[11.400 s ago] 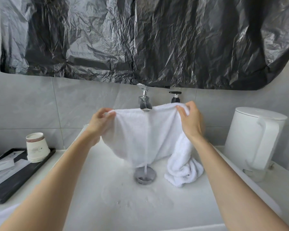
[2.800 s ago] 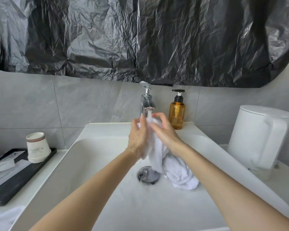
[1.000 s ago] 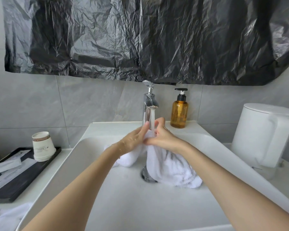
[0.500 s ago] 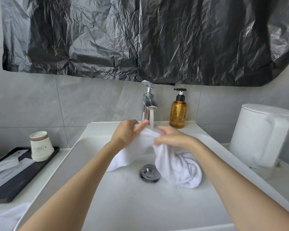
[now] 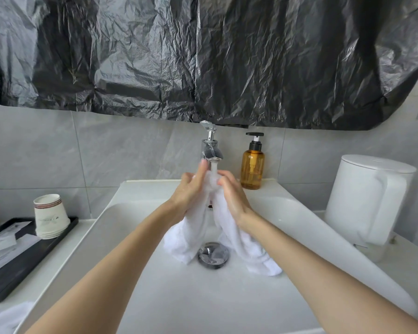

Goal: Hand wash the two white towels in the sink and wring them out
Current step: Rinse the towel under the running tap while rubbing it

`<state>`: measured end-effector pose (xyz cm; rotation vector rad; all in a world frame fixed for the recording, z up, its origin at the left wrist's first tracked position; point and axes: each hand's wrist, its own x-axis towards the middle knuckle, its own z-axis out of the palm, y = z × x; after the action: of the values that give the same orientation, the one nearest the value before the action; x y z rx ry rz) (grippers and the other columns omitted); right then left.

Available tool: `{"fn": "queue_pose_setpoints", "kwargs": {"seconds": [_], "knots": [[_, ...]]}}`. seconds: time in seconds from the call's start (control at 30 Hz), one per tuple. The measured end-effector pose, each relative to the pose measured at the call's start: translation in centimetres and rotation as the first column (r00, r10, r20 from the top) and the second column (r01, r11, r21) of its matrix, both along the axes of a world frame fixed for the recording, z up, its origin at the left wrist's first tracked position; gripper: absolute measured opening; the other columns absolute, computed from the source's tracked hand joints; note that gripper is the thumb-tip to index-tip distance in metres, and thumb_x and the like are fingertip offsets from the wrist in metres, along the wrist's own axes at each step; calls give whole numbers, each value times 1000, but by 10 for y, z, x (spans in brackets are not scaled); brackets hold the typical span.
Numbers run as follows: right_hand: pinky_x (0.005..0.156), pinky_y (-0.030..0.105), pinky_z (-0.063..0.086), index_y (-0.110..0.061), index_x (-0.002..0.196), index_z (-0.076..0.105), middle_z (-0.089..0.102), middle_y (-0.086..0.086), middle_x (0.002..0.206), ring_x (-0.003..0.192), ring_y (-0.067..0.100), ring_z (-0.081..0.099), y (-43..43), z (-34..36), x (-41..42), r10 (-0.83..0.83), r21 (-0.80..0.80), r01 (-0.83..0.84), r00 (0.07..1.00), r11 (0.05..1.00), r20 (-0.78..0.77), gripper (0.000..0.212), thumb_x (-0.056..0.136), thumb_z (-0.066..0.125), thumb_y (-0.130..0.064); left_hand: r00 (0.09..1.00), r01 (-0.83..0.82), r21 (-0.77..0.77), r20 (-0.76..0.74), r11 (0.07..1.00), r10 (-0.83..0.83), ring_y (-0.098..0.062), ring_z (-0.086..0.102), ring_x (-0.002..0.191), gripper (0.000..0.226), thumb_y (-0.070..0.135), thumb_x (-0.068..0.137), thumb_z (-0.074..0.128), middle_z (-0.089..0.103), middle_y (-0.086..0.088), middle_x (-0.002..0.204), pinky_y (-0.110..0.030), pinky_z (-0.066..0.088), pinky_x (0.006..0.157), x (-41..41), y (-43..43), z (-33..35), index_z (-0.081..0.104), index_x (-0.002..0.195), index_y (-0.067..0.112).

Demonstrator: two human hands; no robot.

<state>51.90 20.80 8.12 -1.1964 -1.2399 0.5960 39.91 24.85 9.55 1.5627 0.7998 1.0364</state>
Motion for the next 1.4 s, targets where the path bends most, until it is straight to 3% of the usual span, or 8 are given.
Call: {"fn": "queue_pose_setpoints", "kwargs": {"seconds": [0.33, 0.47, 0.63, 0.73, 0.87, 1.1, 1.23, 1.4], "knots": [[71, 30, 40, -19, 88, 66, 65, 2, 88, 87, 21, 57, 8, -6, -6, -338, 26, 339, 921, 940, 193, 47, 86, 40, -57, 957, -184, 297, -165, 937, 240, -26, 60, 89, 55, 64, 94, 32, 64, -5, 92, -35, 44, 73, 23, -9, -7, 58, 92, 16], [55, 28, 36, -23, 67, 48, 49, 1, 68, 62, 15, 52, 4, 1, -4, -443, 220, 388, 834, 895, 330, 43, 104, 26, -28, 922, -218, 322, -241, 921, 302, -38, 64, 99, 47, 42, 89, 40, 68, -18, 104, -44, 53, 84, 17, 3, -5, 64, 105, 5], [67, 37, 37, -19, 70, 44, 54, 2, 71, 73, 25, 48, -6, 14, 9, -223, 43, 240, 804, 970, 552, 45, 103, 29, -45, 956, -115, 197, -245, 974, 162, -22, 65, 84, 43, 59, 90, 46, 69, -7, 96, -38, 51, 74, 6, 1, -5, 64, 97, 20], [65, 33, 30, -20, 65, 39, 43, -6, 64, 66, 16, 43, -2, 20, 18, -251, 88, 236, 879, 968, 405, 43, 104, 35, -39, 960, 151, 20, -243, 988, -141, -12, 63, 98, 69, 80, 78, 51, 64, 2, 113, -34, 47, 92, -11, -1, -8, 57, 116, 23], [61, 27, 30, -20, 70, 44, 39, -6, 69, 65, 8, 37, -2, 28, 26, -252, 77, 253, 967, 964, -25, 35, 104, 41, -26, 797, 328, 70, -556, 942, -237, -6, 63, 104, 47, 39, 78, 80, 67, 11, 114, -20, 50, 82, -17, -4, -21, 58, 119, 29], [67, 14, 35, -20, 103, 60, 56, -5, 99, 92, 12, 48, -5, 24, 36, -211, -49, 210, 977, 977, -24, 20, 99, 42, -13, 998, -39, -99, 39, 994, 43, -17, 56, 70, 50, 21, 61, 63, 59, -5, 85, -27, 46, 62, -12, 4, -3, 57, 110, 11], [60, 26, 25, -20, 78, 44, 36, -4, 79, 71, 11, 33, -11, 24, 17, -98, -169, 88, 994, 982, -54, 20, 97, 42, -16, 993, 33, -161, 116, 986, -14, -19, 63, 82, 72, 28, 61, 56, 63, -5, 97, -28, 51, 73, -8, 4, 2, 52, 130, 10], [77, 19, 42, -29, 115, 60, 64, -8, 108, 98, 6, 58, -3, 8, -5, -41, -36, 41, 999, 999, -10, 29, 96, 50, -49, 994, -40, -27, 99, 999, 43, -8, 60, 106, 63, 72, 81, 53, 62, 6, 120, -29, 45, 94, 9, -11, -3, 52, 128, 30]]}}
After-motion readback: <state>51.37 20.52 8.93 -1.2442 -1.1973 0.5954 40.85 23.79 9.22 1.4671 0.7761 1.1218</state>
